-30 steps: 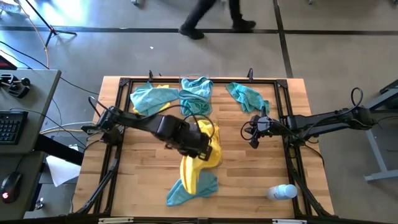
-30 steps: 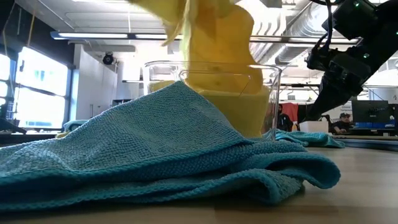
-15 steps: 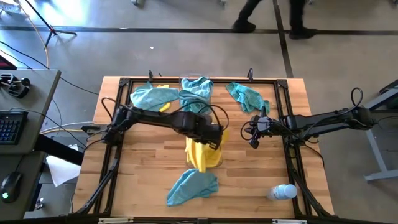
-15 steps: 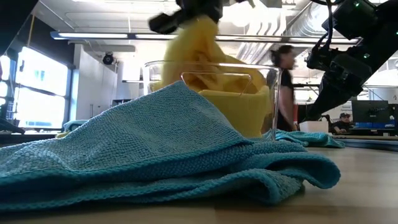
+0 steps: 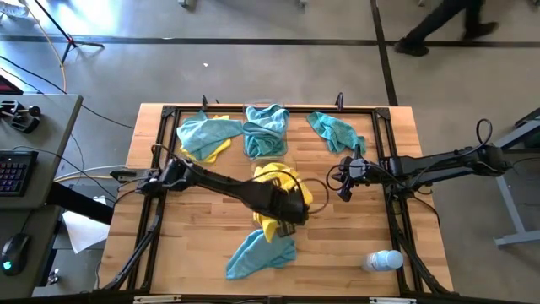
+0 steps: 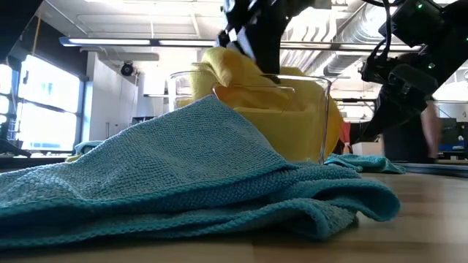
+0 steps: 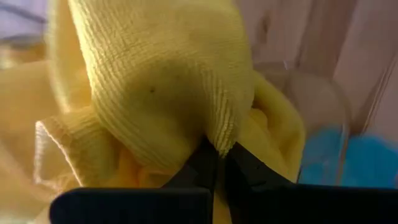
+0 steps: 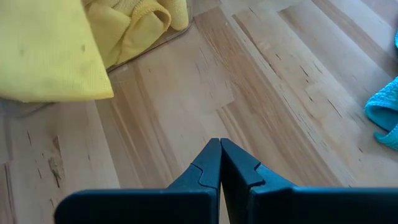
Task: Sort microfiber towel by color & place in baskets
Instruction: Put the yellow towel into the bottom transparent bin
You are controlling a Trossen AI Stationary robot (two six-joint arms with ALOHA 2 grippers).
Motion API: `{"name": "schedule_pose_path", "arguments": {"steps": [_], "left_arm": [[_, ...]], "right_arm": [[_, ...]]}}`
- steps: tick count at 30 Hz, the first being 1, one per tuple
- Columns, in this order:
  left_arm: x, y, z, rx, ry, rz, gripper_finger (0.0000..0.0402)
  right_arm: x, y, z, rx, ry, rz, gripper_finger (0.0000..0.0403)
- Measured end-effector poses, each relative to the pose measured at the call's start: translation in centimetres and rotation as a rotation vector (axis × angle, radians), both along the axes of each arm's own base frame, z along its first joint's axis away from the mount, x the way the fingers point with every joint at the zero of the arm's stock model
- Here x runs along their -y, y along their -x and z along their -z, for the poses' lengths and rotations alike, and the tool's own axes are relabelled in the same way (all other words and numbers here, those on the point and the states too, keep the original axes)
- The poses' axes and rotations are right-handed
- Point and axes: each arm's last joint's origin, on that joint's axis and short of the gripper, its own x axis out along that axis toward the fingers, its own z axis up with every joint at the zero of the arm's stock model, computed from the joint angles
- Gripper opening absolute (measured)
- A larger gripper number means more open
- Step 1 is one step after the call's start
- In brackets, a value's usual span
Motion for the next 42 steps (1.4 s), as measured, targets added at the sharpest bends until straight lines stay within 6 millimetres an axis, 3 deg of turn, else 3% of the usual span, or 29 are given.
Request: {"name": "schedule_pose_path", "arguments": {"steps": [4, 11, 19, 25, 33, 37, 42], "left_arm": [[0.8, -0.5, 2.3, -0.083, 0.027, 0.099, 0.0003], [0.3, -1.3, 5.5, -0.159, 0.096, 0.068, 0.0003], [-0.2, -1.8, 6.7, -0.178, 0.090, 0.047, 0.0003], [-0.4, -1.8, 6.7, -0.166, 0.089, -0.004, 0.0019], [-0.4, -1.8, 6.7, -0.168, 0.120, -0.021, 0.0090], [-0.3, -1.9, 5.3, -0.140, 0.142, -0.020, 0.0121], [-0.3, -1.9, 1.8, -0.047, 0.167, -0.011, 0.0141]], "right_arm": [[0.0, 0.0, 0.0, 0.000, -0.001, 0.000, 0.0000], [0.0, 0.0, 0.0, 0.001, -0.002, 0.000, 0.0000], [0.0, 0.0, 0.0, 0.003, -0.014, 0.013, 0.0000], [0.0, 0.0, 0.0, 0.001, -0.025, 0.004, 0.0000], [-0.1, 0.0, 0.0, -0.001, -0.032, -0.006, 0.0000], [-0.1, 0.0, 0.0, 0.000, -0.032, -0.006, 0.0000], [-0.1, 0.0, 0.0, 0.000, -0.032, -0.006, 0.0000]]}}
